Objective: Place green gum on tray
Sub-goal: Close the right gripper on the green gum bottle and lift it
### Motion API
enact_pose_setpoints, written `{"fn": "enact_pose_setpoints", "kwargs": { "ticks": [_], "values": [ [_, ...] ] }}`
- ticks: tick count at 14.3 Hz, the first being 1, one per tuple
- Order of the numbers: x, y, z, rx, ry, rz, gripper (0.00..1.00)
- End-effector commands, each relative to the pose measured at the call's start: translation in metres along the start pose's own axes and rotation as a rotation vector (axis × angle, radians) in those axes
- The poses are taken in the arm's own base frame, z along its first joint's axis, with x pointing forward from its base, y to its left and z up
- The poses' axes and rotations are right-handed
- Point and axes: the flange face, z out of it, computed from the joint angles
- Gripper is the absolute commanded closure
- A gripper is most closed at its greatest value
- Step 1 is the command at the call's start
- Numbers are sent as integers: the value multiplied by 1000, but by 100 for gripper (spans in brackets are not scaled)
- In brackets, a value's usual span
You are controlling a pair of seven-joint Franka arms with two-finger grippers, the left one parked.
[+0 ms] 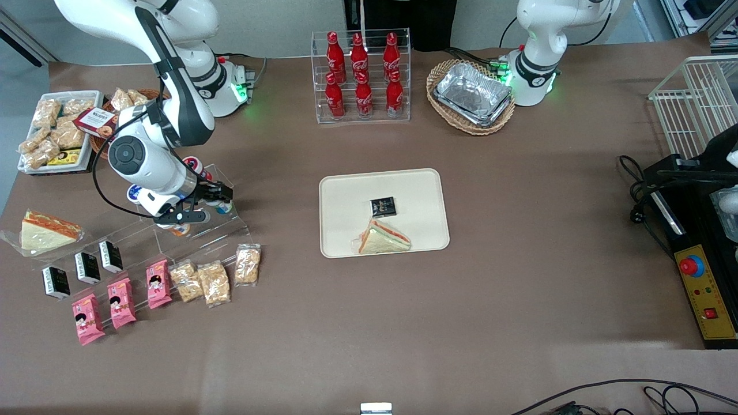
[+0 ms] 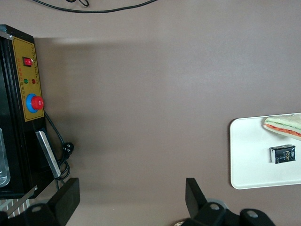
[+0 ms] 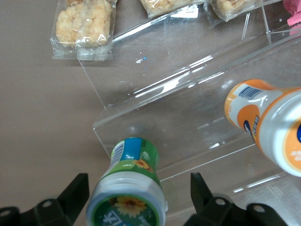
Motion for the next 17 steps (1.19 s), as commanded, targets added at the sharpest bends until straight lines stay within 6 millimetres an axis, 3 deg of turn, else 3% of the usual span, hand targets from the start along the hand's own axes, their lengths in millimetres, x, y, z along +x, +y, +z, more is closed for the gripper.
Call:
{"fn": "enact_pose_setpoints", "kwargs": {
  "ticks": [1,5,7,9,11,15,17],
  "values": [
    [-11,-15,-5,12,21,-38,30],
    [-12,-17,-10,12,28,-42,98],
    [-12,-15,-12,13,32,-39,100],
    [-12,-13,-30,16,52,-36,100],
    [-8,-14,-75,19,70,-36,100],
    [-1,-22,-210,22,29,-51,100],
    [-5,-26,-260,29,29,-49,100]
  ]
}}
